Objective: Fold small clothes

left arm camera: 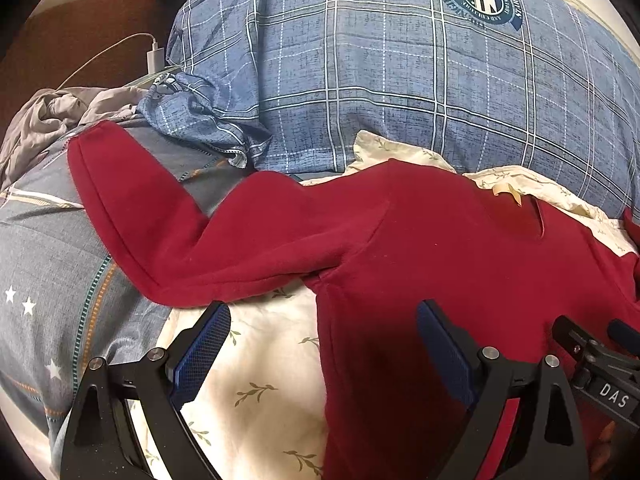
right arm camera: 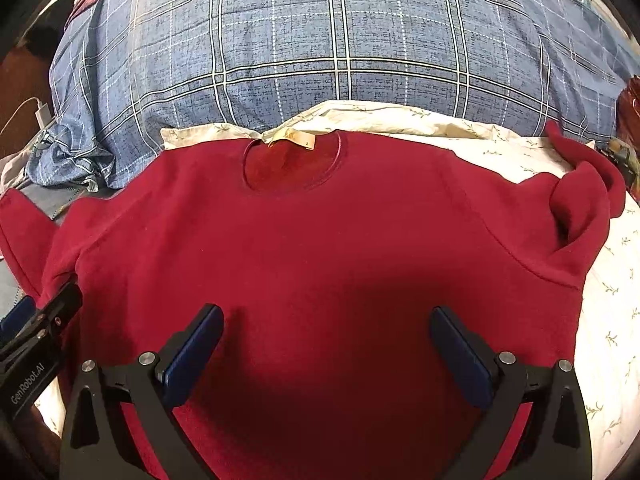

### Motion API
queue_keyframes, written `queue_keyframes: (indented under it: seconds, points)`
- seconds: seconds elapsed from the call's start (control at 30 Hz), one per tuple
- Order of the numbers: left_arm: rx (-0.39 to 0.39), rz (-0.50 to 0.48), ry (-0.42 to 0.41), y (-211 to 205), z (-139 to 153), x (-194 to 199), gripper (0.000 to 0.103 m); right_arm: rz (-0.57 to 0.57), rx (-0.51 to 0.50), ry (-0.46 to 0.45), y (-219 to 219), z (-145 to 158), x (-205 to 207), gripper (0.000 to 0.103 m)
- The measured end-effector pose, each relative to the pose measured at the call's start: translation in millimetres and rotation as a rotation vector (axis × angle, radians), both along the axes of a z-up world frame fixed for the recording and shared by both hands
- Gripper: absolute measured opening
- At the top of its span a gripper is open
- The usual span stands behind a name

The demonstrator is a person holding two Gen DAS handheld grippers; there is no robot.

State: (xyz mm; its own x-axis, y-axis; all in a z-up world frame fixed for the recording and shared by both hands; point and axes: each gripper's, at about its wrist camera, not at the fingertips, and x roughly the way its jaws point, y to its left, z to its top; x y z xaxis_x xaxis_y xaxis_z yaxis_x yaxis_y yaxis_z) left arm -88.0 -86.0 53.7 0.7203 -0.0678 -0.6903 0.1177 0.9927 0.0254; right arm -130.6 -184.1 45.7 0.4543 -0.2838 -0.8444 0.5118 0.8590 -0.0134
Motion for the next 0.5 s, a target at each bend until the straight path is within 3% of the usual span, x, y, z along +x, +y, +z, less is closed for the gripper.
queue_keyframes:
  seconds: [0.5]
  points:
    - [-0.010, 0.013, -0.008, 3.0, 1.9, -2.2, 0.094, 0.018, -0.009, 0.002, 6.9, 1.9, 1.4, 0.103]
